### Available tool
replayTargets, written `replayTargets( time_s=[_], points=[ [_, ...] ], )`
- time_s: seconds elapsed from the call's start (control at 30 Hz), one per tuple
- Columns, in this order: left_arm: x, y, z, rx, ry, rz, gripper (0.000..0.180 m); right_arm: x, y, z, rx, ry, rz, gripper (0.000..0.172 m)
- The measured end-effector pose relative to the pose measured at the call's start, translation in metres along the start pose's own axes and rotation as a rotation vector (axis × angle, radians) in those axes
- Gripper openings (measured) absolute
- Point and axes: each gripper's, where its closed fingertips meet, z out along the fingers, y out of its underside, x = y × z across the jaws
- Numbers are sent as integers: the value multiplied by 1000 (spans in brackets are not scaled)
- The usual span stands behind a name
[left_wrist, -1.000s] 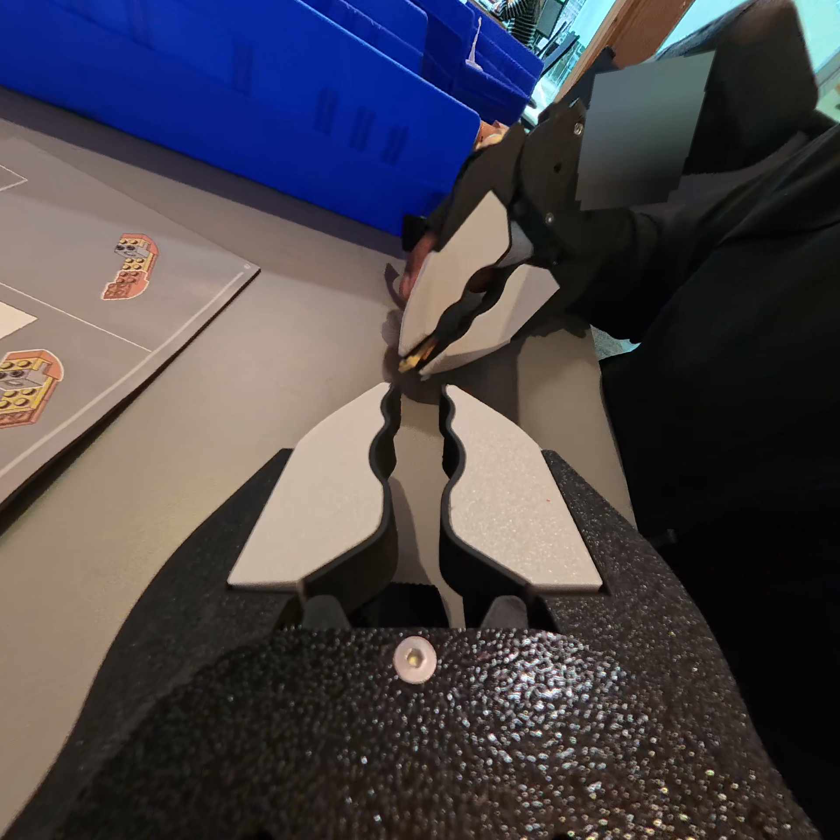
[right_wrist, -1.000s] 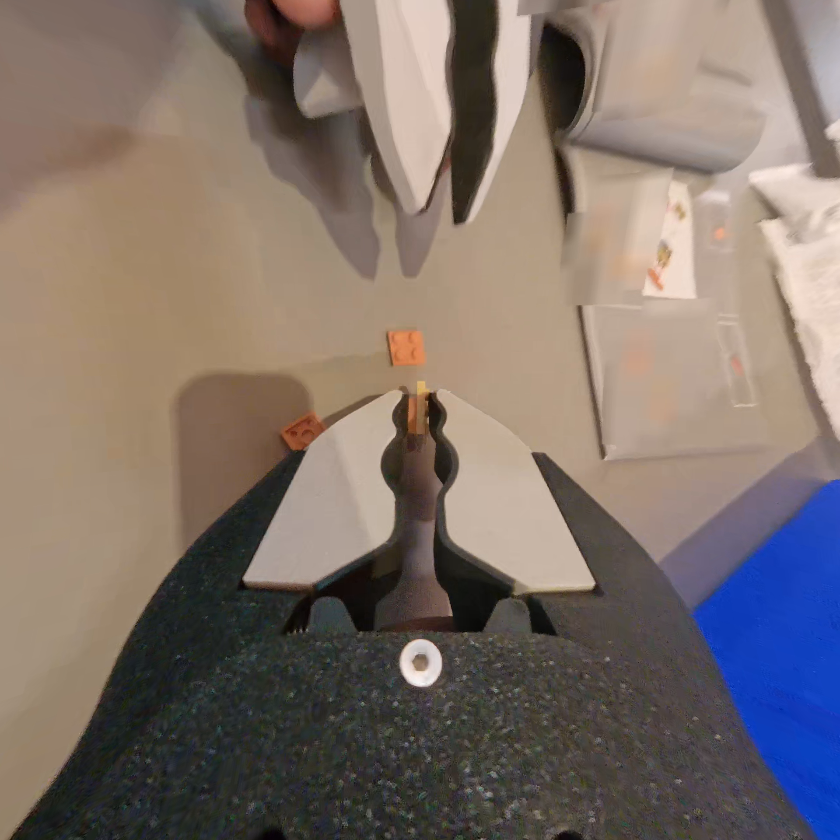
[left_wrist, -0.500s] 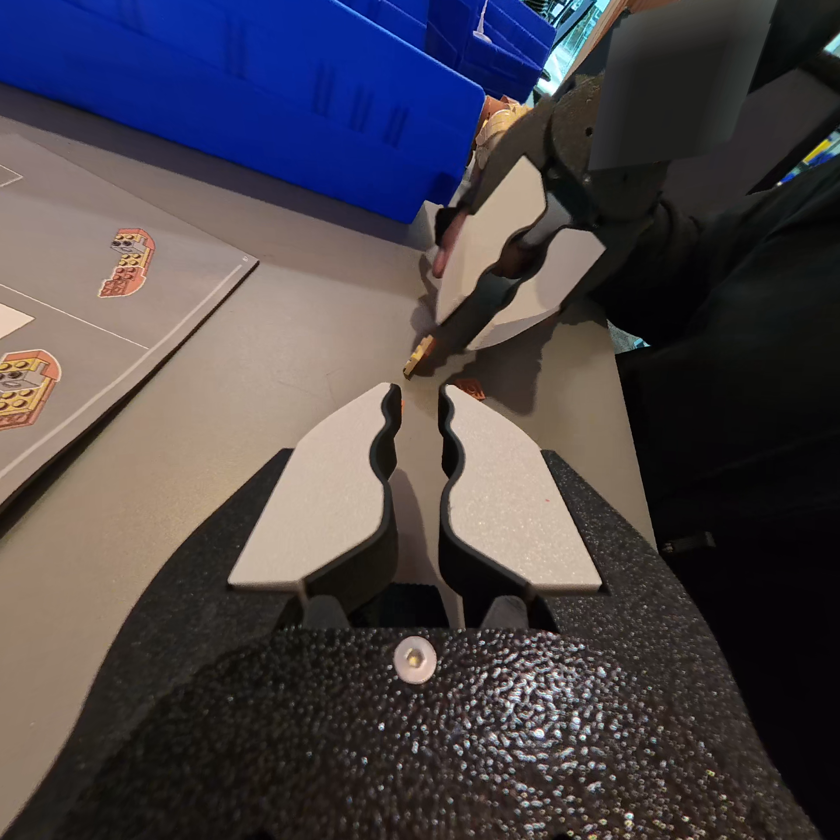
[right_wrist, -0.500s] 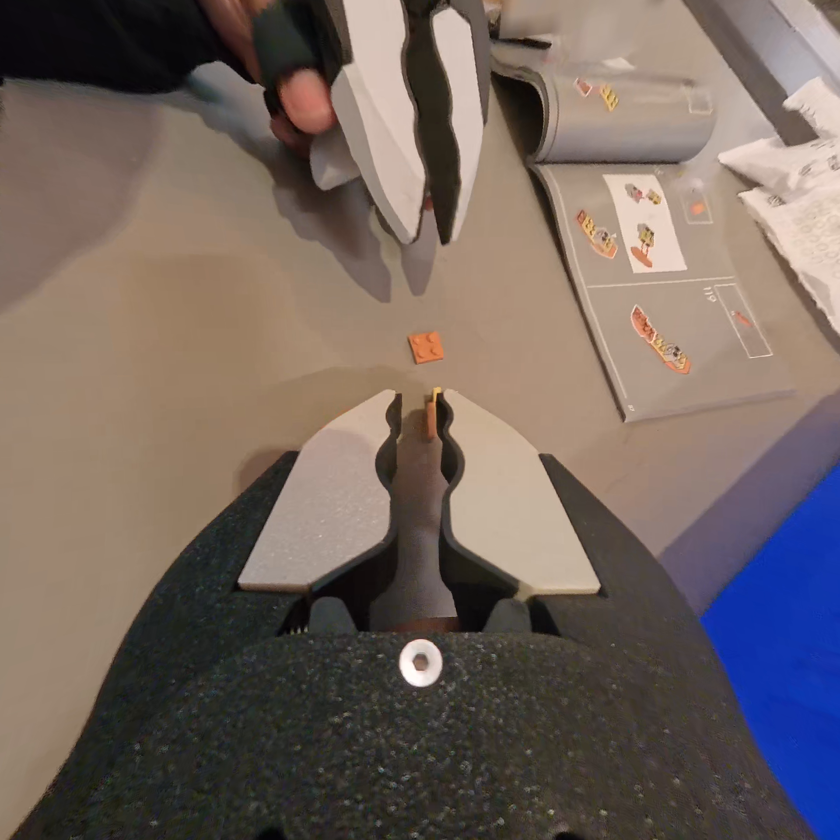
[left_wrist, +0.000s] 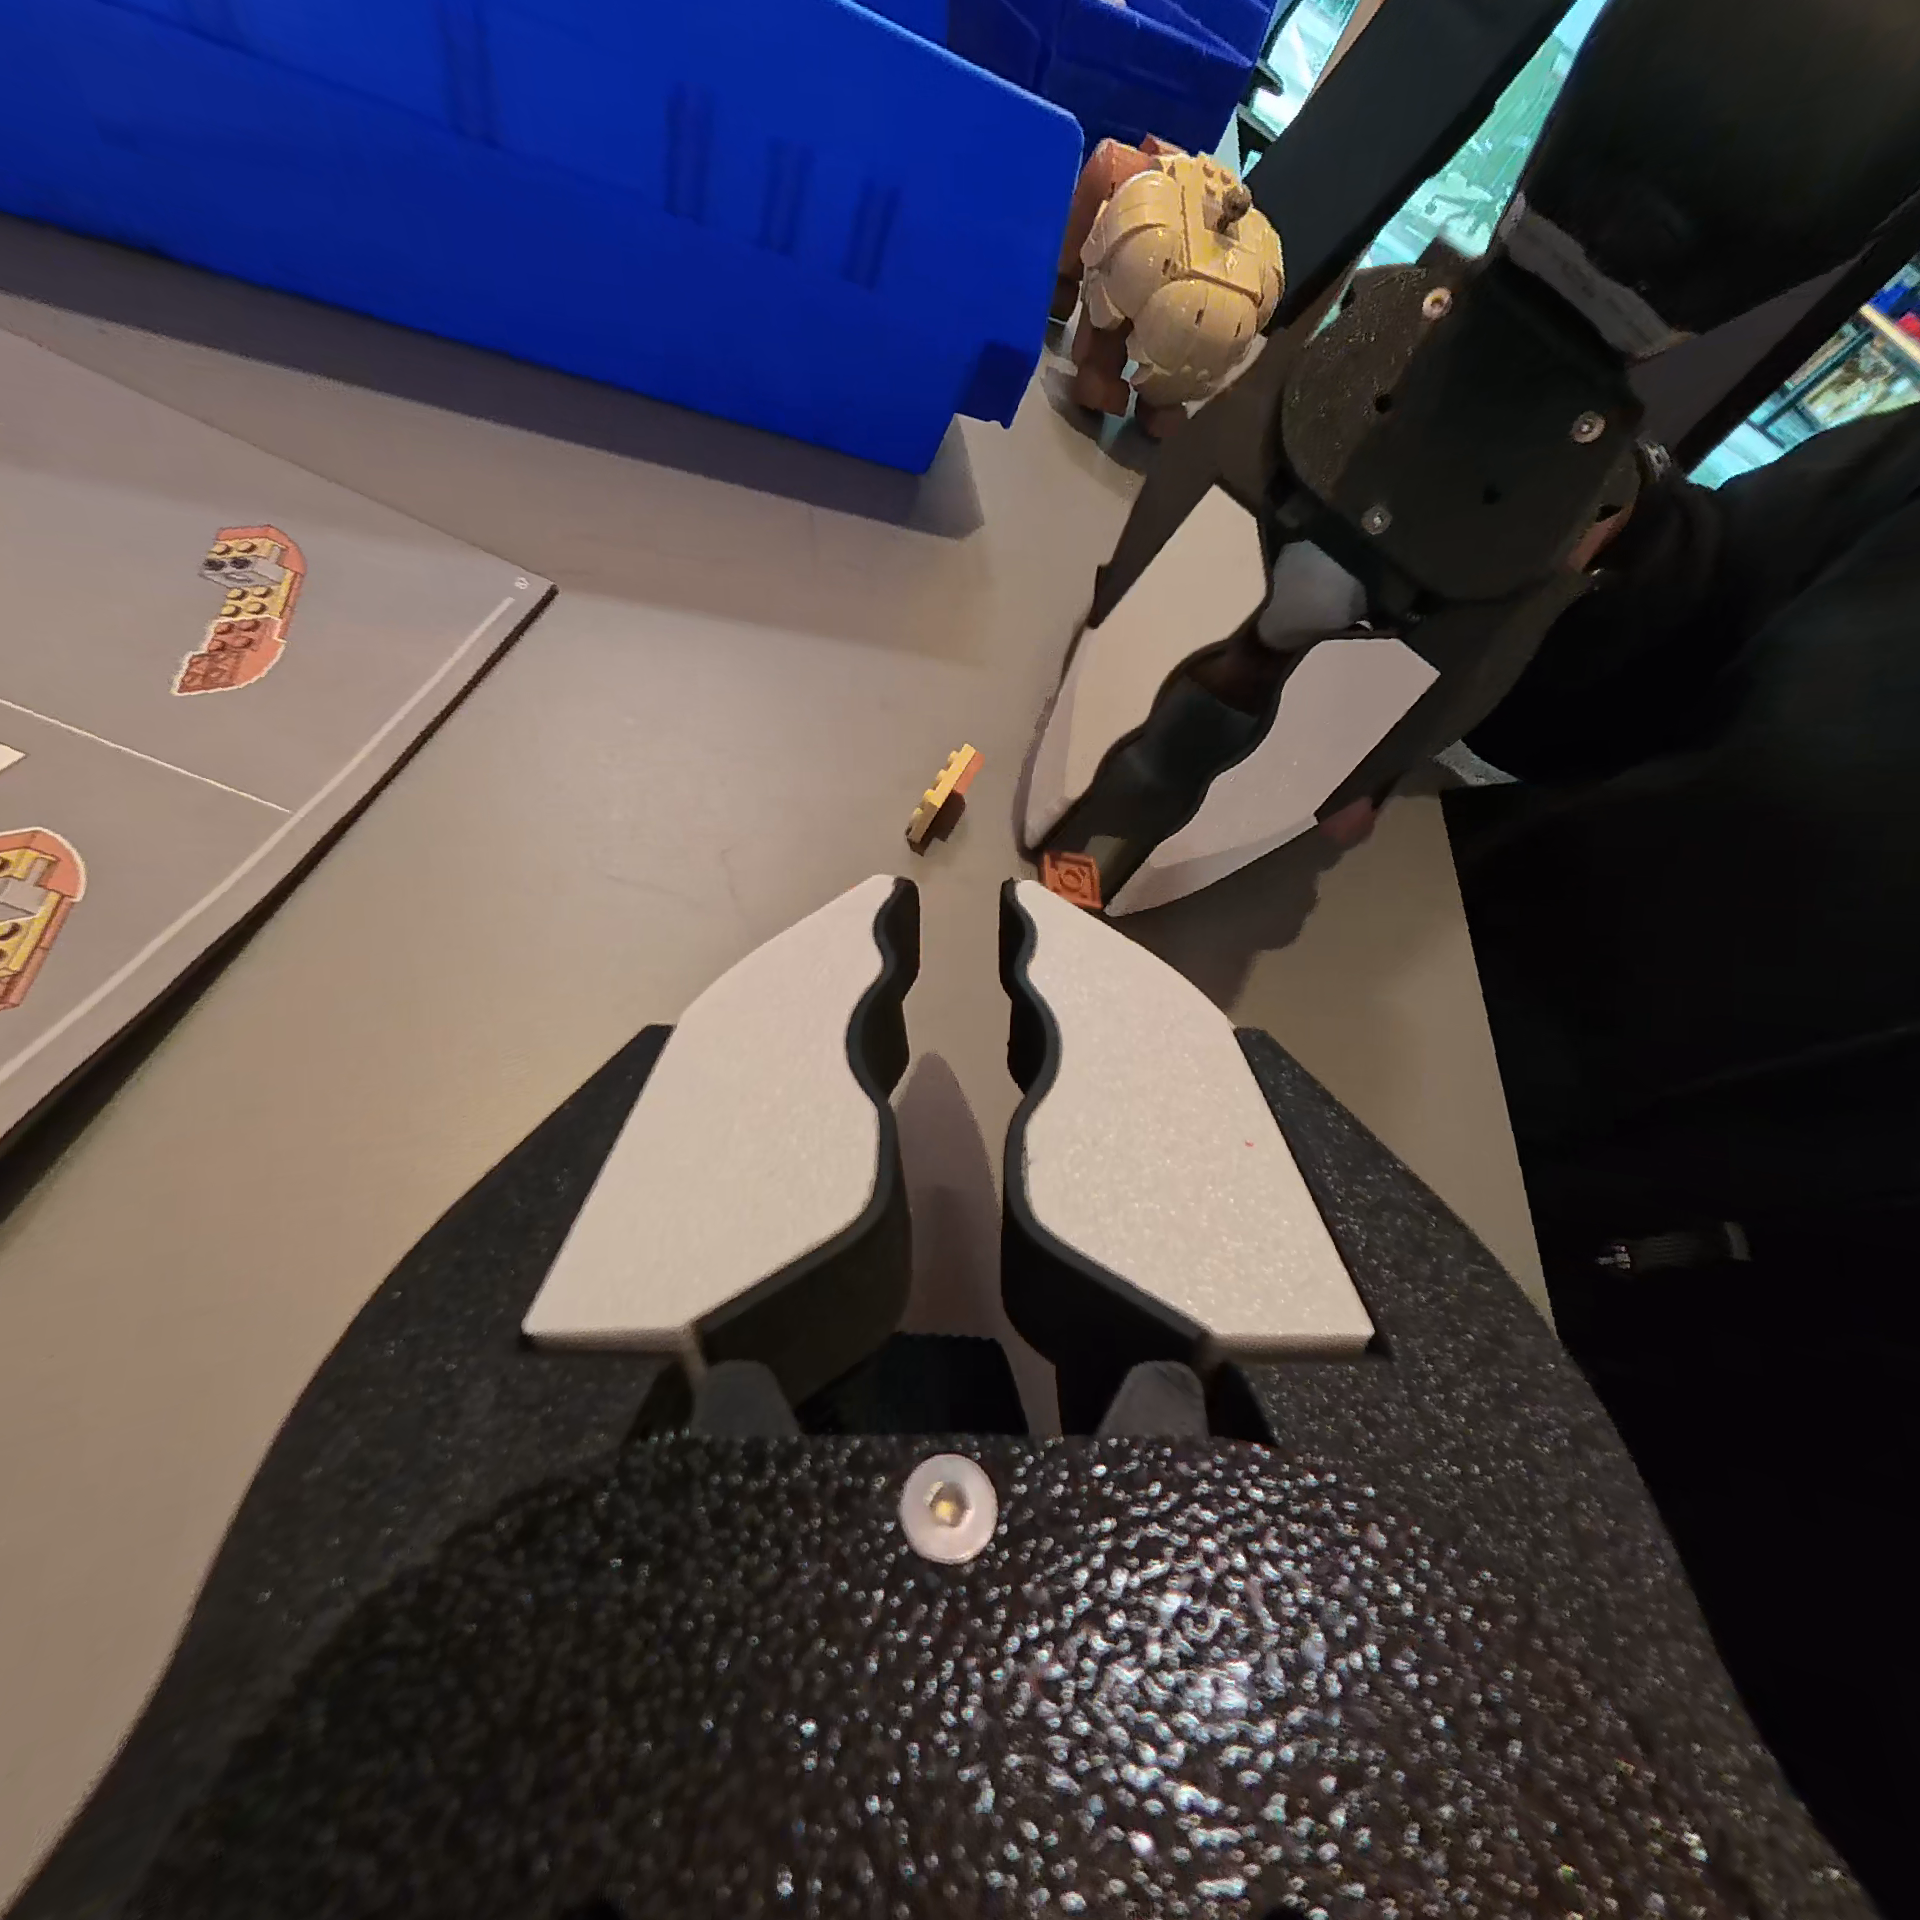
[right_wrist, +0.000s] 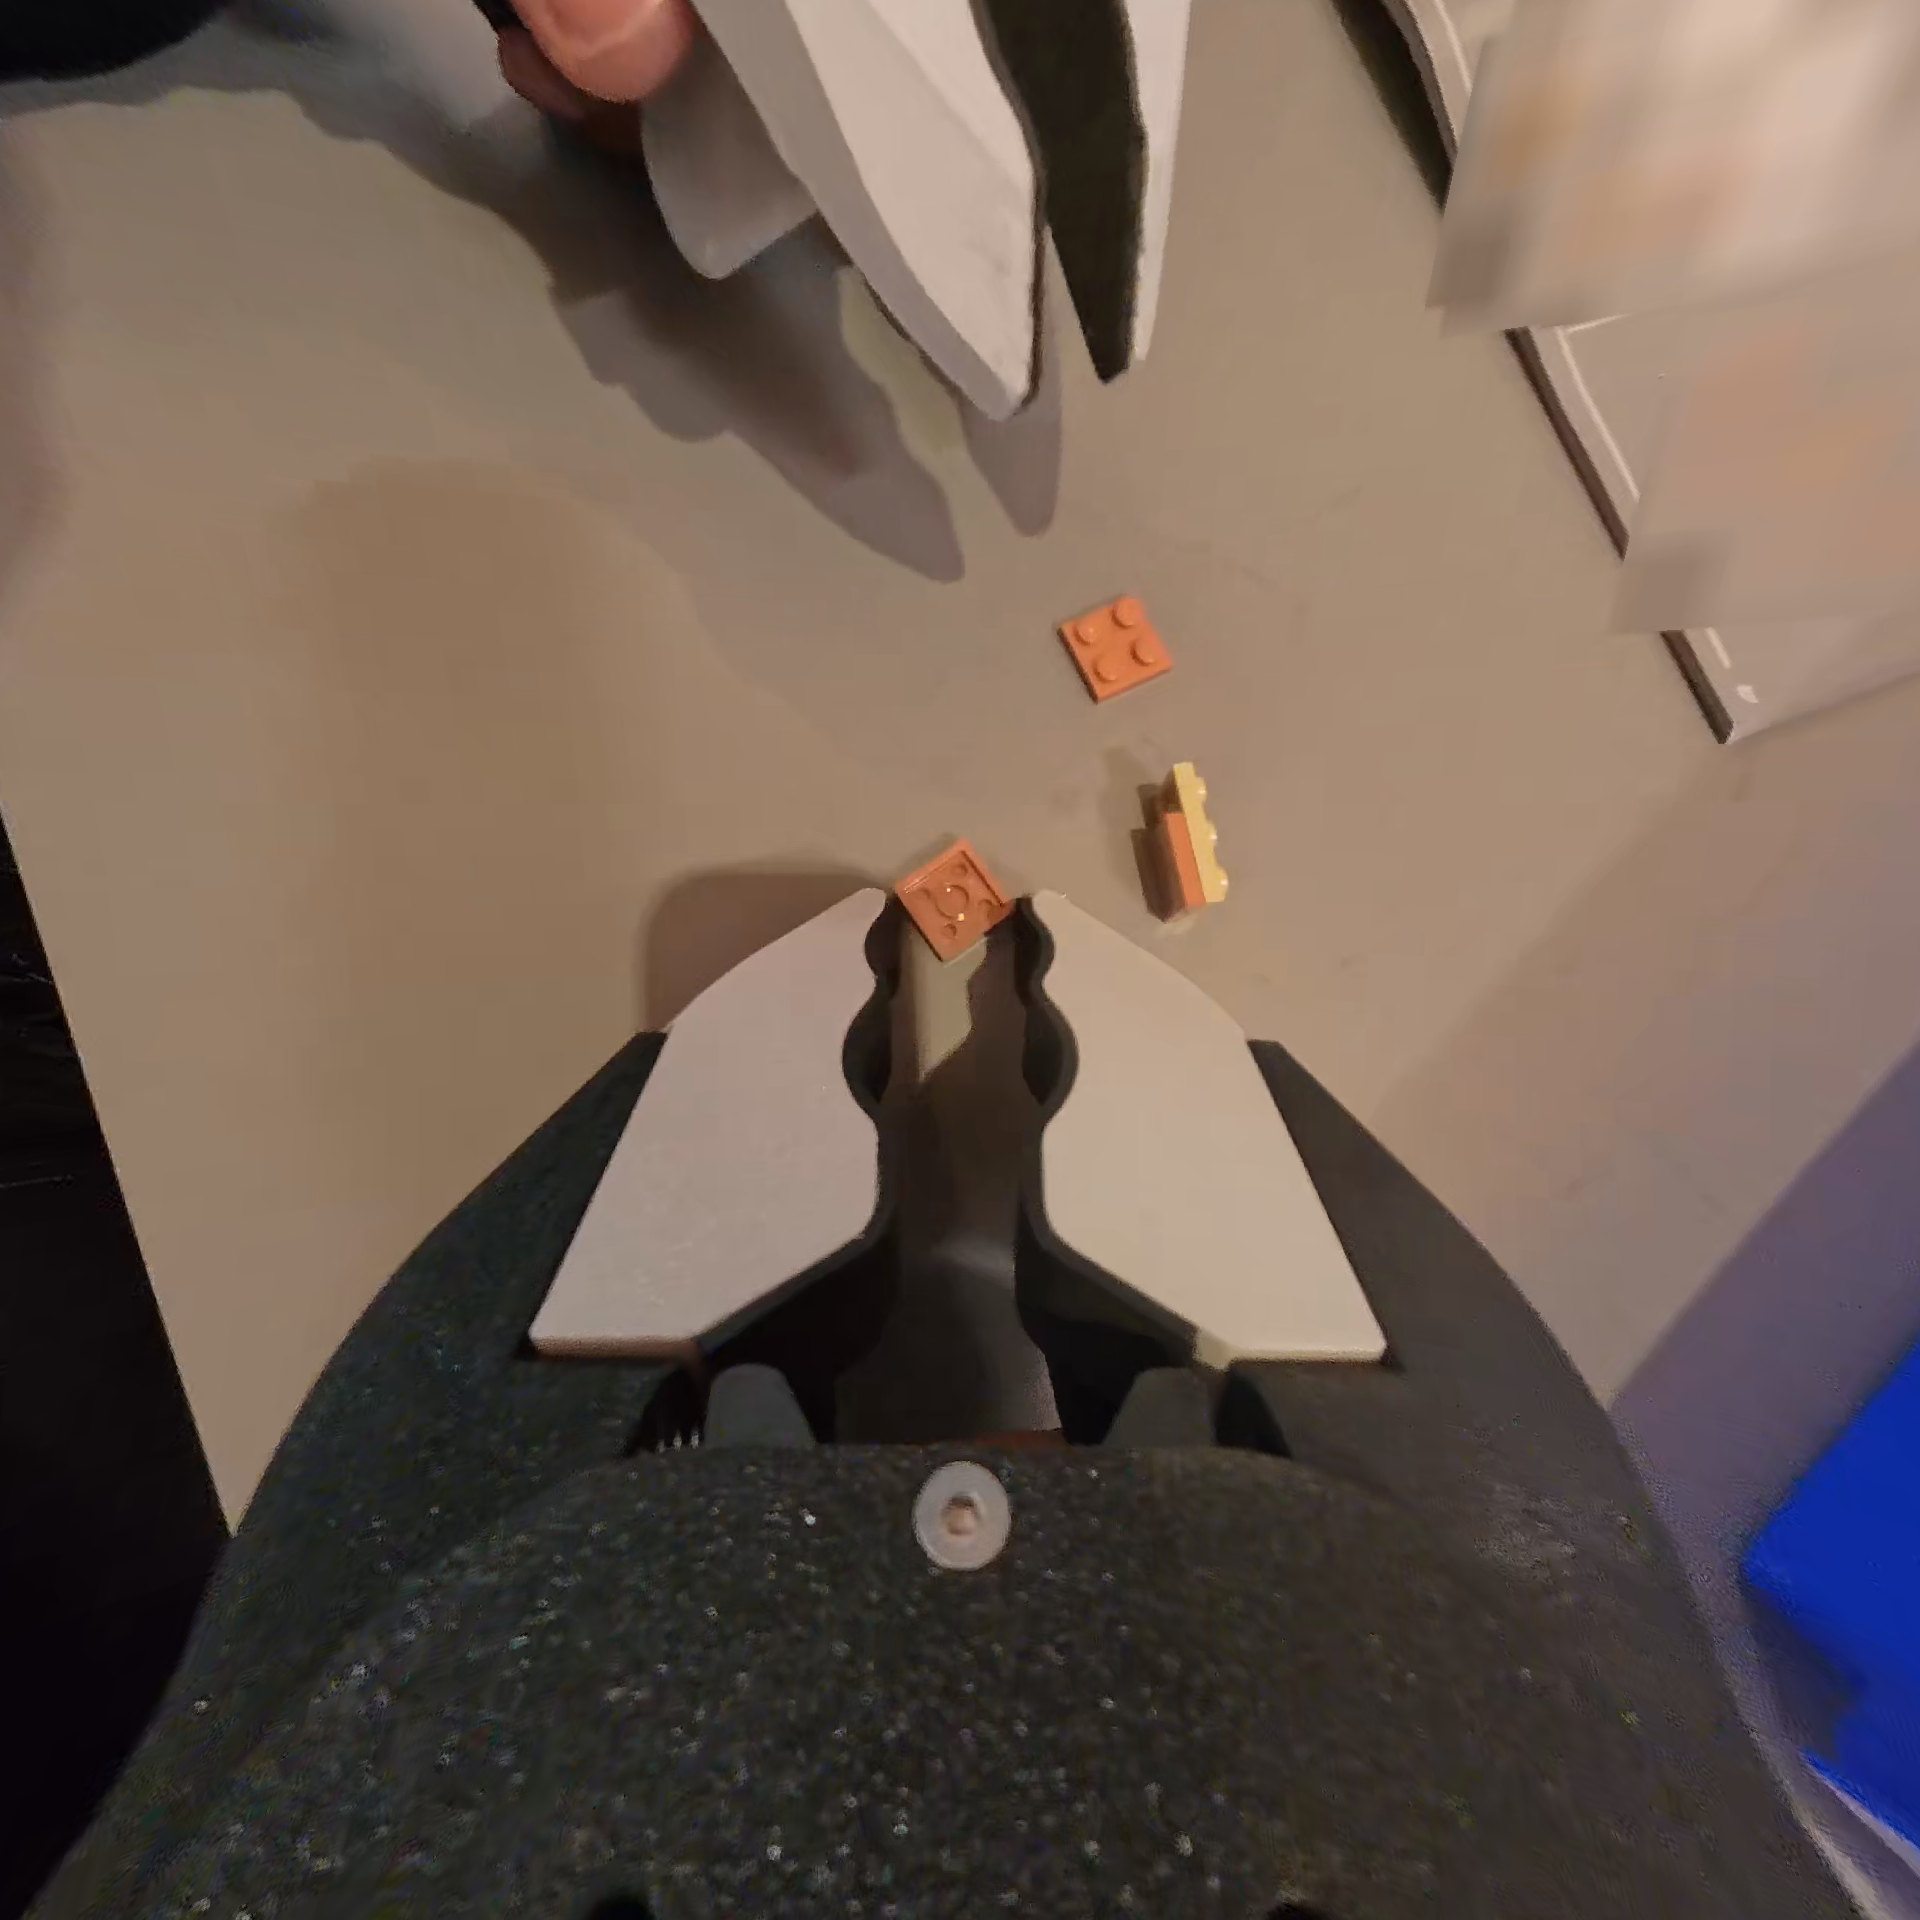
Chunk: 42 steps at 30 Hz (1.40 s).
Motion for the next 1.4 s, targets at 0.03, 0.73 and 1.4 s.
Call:
replayTargets(
  time_s=[0.03, 0.73, 1.4],
  points=[
    [1, 1, 0, -4, 0, 5, 14, -1, -1, 1, 5, -2, -8, 20],
    [42, -8, 10, 104, 178, -151, 7, -4, -70, -25, 428, 429, -570, 19],
    [18, 12, 18, -99, -113, 390, 5, 26, -16, 7, 113, -34, -240, 9]
  ],
)
